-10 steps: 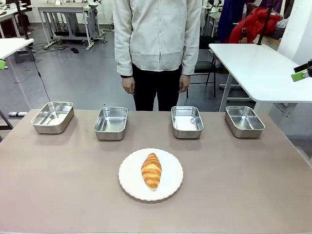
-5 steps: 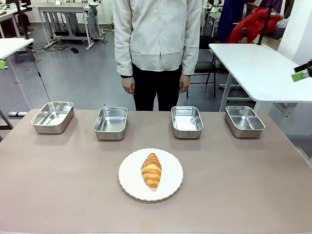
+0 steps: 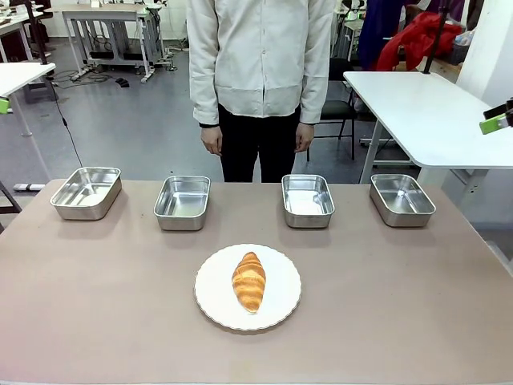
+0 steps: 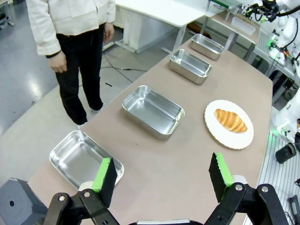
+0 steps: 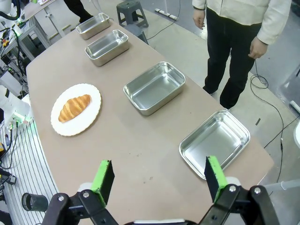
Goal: Place the bread in the container.
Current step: Place the Butter Roll into the Airtight Container indicated by the human.
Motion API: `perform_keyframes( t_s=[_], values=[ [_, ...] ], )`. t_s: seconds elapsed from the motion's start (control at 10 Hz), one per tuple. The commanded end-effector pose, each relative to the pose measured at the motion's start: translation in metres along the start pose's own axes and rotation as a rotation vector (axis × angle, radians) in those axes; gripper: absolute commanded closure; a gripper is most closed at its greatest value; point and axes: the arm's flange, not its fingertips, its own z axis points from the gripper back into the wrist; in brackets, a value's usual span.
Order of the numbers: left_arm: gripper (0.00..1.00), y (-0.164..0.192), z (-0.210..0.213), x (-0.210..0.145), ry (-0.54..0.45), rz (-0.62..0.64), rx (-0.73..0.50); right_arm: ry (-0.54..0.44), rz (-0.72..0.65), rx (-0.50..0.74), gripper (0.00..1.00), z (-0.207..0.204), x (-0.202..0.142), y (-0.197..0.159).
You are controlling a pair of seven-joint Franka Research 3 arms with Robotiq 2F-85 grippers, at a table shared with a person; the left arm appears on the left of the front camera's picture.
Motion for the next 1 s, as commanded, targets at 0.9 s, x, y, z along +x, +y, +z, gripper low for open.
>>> perform_keyframes(
  t_s=[0.9],
  values=[
    [0.00,-0.0002,0.0026,-0.0011,-0.011,-0.016,-0.010,-0.019,0.001,0.008,0.00,-0.0005,0.0013,-0.0009]
  ],
)
